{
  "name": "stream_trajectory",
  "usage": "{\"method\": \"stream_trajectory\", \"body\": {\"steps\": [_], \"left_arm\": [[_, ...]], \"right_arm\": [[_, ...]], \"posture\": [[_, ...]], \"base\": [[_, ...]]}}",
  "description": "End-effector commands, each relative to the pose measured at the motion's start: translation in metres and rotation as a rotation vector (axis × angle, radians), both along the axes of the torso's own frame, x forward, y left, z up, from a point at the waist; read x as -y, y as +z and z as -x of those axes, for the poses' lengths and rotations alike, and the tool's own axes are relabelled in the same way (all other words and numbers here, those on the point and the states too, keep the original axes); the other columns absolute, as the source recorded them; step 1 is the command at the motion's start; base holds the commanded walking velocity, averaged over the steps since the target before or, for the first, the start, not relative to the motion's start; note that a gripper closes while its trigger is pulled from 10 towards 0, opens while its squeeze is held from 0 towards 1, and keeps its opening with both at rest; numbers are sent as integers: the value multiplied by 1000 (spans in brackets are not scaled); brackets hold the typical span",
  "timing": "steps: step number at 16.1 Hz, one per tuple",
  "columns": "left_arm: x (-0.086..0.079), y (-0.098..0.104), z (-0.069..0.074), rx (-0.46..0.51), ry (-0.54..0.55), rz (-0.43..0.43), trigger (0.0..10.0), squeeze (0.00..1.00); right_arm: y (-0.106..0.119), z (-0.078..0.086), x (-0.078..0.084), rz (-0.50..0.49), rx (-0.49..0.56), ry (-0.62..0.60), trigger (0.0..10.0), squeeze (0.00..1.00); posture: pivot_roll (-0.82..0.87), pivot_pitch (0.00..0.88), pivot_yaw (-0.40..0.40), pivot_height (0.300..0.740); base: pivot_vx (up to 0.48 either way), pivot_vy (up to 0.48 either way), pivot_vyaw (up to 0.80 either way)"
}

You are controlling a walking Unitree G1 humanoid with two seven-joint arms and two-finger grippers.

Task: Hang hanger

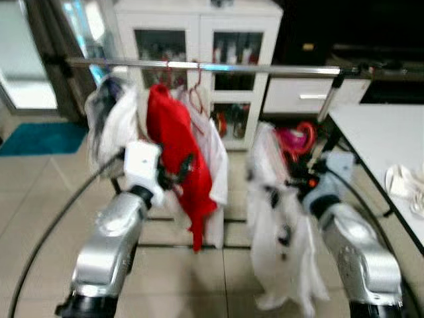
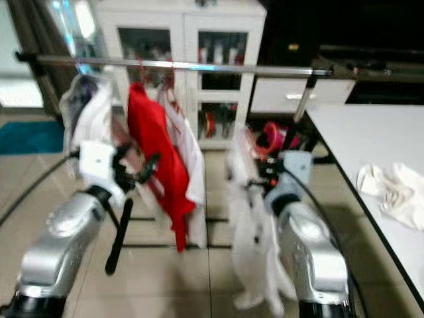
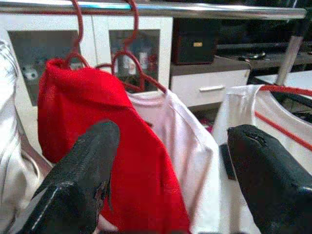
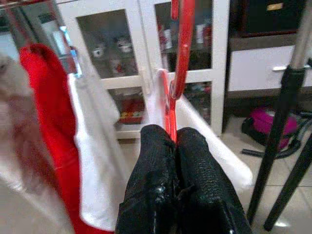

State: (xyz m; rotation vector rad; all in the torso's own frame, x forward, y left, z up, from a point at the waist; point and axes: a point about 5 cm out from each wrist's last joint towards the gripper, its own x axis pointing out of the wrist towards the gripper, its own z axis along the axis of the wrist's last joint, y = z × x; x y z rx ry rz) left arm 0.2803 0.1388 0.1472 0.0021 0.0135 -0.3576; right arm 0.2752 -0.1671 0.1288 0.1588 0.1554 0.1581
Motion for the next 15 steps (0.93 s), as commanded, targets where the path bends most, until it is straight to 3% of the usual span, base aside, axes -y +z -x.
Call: {"method": "stream_trajectory", "body": {"steps": [1,3,6,8,11,15], "left_arm": [[9,2,0,4,-32,1,10000,0],[9,2,0,6,-34,-1,10000,0],[11,2,0,9,-47,-10,10000,0],[12,2,1,10,-55,-16,10000,0],[12,3,1,13,-65,-25,10000,0],[15,3,3,8,-95,-25,10000,0]], "right_arm": [[8,-2,9,30,42,-25,10000,0],[9,-3,8,62,46,-16,10000,0],[10,-4,8,86,47,-17,10000,0],[16,-5,9,33,83,-22,10000,0],[22,-7,9,73,117,9,10000,0],[33,-8,8,47,179,30,10000,0]], "posture": [[-85,8,-15,740],[-85,8,-15,740],[-84,4,-10,740],[-83,3,-9,740],[-83,4,-7,740],[-80,2,-8,740]], "base": [[319,0,0],[319,0,0],[320,0,702],[319,0,0],[315,0,0],[142,0,0]]}}
